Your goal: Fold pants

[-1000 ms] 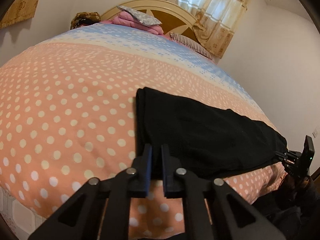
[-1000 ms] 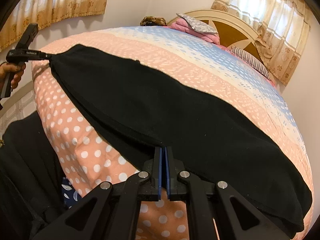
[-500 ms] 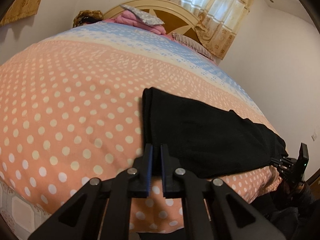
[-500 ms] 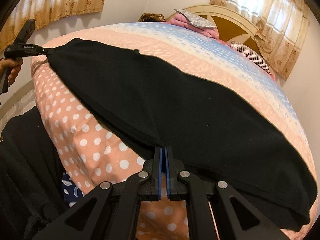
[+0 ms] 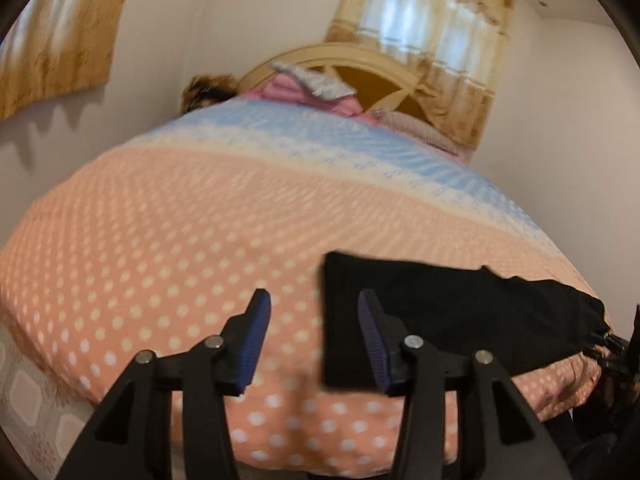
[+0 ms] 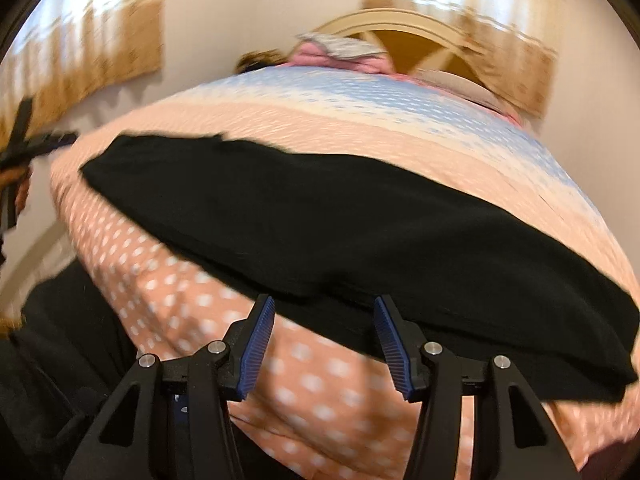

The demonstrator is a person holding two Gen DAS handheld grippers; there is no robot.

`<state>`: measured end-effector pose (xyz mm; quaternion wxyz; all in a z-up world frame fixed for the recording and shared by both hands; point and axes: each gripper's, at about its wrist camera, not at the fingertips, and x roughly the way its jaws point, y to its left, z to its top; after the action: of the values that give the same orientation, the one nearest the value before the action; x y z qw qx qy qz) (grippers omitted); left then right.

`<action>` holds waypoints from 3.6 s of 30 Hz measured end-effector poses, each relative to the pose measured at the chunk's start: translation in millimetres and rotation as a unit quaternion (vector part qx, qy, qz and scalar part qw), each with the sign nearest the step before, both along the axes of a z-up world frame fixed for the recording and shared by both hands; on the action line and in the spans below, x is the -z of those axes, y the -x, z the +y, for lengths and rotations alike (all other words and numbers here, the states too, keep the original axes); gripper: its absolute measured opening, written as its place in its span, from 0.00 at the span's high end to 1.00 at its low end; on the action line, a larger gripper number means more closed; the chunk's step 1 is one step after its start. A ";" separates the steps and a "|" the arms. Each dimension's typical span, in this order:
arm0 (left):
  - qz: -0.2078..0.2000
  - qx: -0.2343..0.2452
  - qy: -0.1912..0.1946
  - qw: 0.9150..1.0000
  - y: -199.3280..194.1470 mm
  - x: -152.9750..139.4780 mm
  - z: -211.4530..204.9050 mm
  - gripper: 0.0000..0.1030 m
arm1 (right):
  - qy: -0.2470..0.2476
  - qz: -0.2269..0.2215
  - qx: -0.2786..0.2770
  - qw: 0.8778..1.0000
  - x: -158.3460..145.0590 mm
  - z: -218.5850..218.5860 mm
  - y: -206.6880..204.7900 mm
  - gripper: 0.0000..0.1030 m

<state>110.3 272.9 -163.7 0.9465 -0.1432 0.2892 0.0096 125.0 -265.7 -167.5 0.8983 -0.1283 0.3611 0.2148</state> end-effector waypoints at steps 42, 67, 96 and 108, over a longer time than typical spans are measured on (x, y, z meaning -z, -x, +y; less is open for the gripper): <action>0.076 0.470 -0.137 0.869 -89.3 24.7 -424.6 0.92 | -0.264 0.042 0.419 0.868 3.8 -307.3 -42.8 0.89; 0.086 0.486 -0.091 0.865 -81.2 32.5 -414.8 0.93 | -0.225 0.030 0.411 0.883 7.6 -305.8 -26.6 0.96; 0.084 0.459 -0.025 0.884 -95.0 27.7 -391.1 0.93 | -0.178 -0.010 0.435 0.883 -15.5 -311.3 -73.2 0.41; 0.111 0.471 -0.019 0.875 -87.9 43.1 -397.1 0.93 | -0.134 -0.003 0.404 0.905 -6.0 -293.7 -81.1 0.76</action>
<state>198.2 -124.2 -206.8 0.8034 0.0303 0.4252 -0.4157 206.0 -559.4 -161.5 0.9178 0.1495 0.3474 -0.1205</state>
